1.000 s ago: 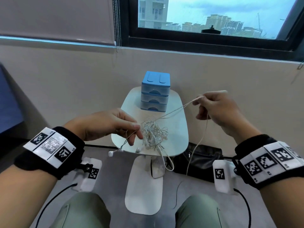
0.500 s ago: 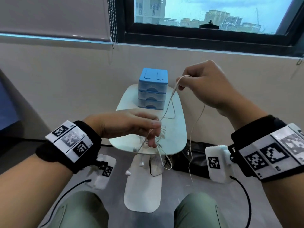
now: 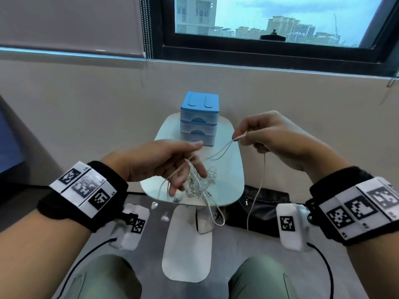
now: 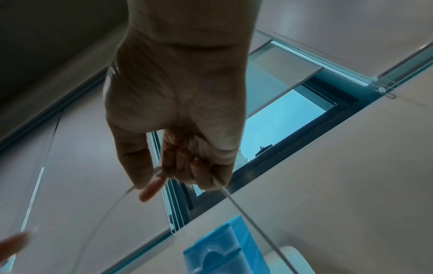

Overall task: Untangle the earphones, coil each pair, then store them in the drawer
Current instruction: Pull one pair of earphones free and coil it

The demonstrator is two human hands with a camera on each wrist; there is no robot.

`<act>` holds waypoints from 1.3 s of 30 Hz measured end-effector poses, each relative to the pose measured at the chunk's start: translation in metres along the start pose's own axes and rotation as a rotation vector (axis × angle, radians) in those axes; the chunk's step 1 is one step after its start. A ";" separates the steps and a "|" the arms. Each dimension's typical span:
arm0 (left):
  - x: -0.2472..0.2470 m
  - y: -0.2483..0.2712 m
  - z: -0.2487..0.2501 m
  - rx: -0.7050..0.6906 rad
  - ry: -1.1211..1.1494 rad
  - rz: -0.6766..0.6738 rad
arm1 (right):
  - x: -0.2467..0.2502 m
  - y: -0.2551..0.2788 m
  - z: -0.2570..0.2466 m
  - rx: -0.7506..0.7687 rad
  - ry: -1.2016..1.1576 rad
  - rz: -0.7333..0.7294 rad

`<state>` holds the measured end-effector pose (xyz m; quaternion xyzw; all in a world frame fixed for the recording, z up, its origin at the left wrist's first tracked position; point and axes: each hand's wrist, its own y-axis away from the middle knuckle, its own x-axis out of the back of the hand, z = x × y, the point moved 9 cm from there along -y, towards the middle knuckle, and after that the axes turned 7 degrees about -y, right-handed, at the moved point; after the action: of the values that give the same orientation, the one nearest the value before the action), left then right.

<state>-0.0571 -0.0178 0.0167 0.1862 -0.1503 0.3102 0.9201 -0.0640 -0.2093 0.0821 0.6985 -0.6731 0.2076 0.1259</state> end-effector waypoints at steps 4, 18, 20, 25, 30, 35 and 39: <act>-0.014 0.003 -0.005 0.078 -0.095 -0.044 | -0.005 0.005 -0.039 0.154 -0.009 -0.045; 0.011 -0.001 0.031 -0.361 0.375 0.175 | 0.026 -0.012 -0.029 0.190 0.043 0.374; 0.010 -0.002 0.031 -0.368 0.421 0.150 | 0.030 -0.014 -0.013 0.148 0.050 0.404; 0.012 0.000 0.040 -0.391 0.407 0.177 | 0.034 -0.013 0.017 0.077 0.060 0.448; 0.028 0.001 0.040 -0.382 0.508 0.335 | -0.003 -0.009 0.017 0.145 0.104 0.287; 0.047 0.002 0.035 -0.425 0.596 0.562 | -0.058 -0.003 0.014 0.167 0.238 -0.051; 0.054 0.004 0.038 -0.513 0.751 0.609 | -0.062 -0.004 0.010 0.183 0.215 -0.061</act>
<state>-0.0246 -0.0039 0.0718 -0.2195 0.0706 0.5613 0.7949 -0.0590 -0.1586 0.0453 0.7009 -0.6126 0.3378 0.1393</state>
